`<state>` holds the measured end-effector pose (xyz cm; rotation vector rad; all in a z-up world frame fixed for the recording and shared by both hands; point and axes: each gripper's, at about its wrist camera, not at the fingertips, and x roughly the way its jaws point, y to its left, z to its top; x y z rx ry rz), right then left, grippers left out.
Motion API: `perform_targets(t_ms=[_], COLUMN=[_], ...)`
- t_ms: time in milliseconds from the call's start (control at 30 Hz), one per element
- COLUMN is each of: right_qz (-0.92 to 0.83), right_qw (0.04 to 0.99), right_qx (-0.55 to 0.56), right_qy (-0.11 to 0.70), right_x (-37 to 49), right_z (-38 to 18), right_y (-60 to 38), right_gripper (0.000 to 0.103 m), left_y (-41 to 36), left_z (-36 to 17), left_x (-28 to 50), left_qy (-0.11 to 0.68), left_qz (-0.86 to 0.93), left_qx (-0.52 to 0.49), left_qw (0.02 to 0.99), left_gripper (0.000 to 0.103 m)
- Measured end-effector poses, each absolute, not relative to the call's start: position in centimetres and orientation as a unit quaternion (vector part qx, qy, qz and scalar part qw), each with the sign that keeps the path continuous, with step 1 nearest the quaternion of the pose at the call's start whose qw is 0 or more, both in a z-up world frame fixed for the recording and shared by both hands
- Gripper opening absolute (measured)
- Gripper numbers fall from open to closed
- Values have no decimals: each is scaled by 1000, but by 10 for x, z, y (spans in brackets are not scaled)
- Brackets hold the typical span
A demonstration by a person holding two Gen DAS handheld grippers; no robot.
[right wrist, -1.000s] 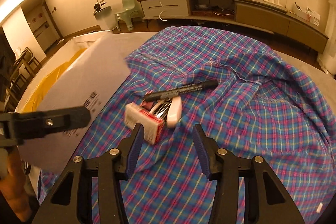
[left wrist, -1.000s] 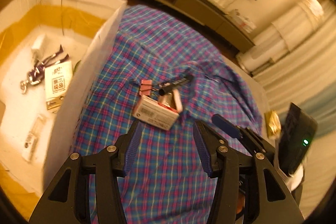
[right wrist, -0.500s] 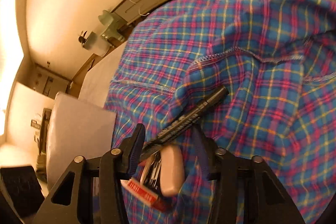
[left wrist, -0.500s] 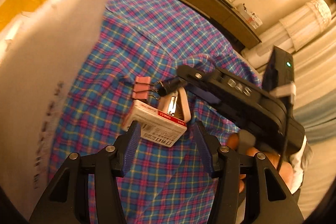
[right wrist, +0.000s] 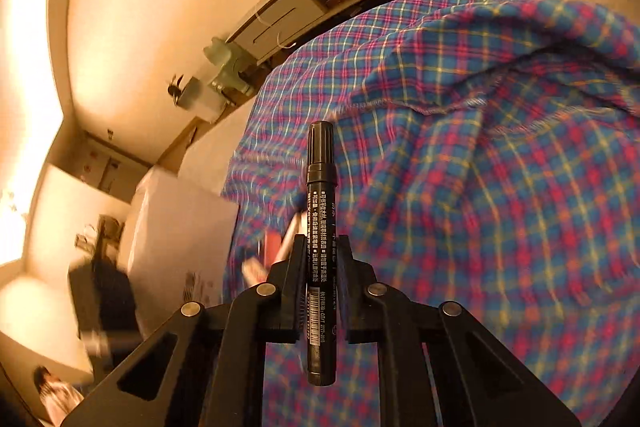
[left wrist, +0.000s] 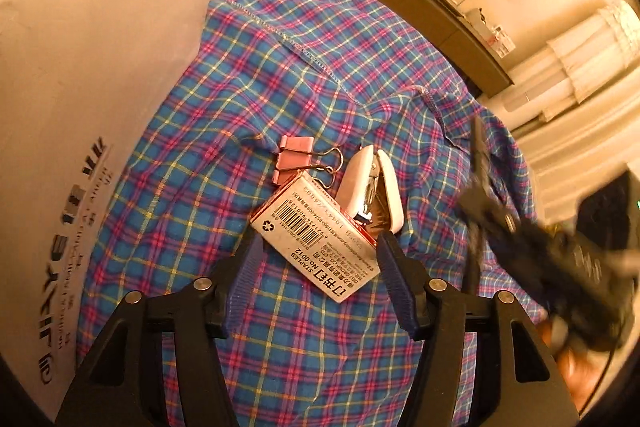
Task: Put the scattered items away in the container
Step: 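Grasp the black marker with the right gripper while the left gripper grasps the red staple box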
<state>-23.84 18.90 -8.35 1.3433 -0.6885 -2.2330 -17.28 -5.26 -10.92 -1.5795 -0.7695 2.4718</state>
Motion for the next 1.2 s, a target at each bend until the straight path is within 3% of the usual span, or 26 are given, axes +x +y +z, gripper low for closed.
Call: perform_targets(t_ms=[167, 233, 533, 1200], right_qz=[-812, -811, -833, -842], right_qw=[225, 224, 220, 229], right_qx=[488, 488, 449, 434], right_qy=[-230, -231, -238, -222], right_x=[-200, -184, -140, -133], right_z=[-75, -72, -51, -40], right_y=[202, 208, 224, 226], right_gripper=[14, 14, 14, 14], left_y=[-43, -38, -31, 1], left_z=[-107, -106, -84, -42], left_x=[-177, -176, -165, -135], left_qy=[-214, -195, -164, -94], left_qz=[828, 831, 849, 882], left_qx=[-516, -519, -499, -454], left_qw=[47, 45, 52, 88], left_gripper=[59, 44, 22, 14])
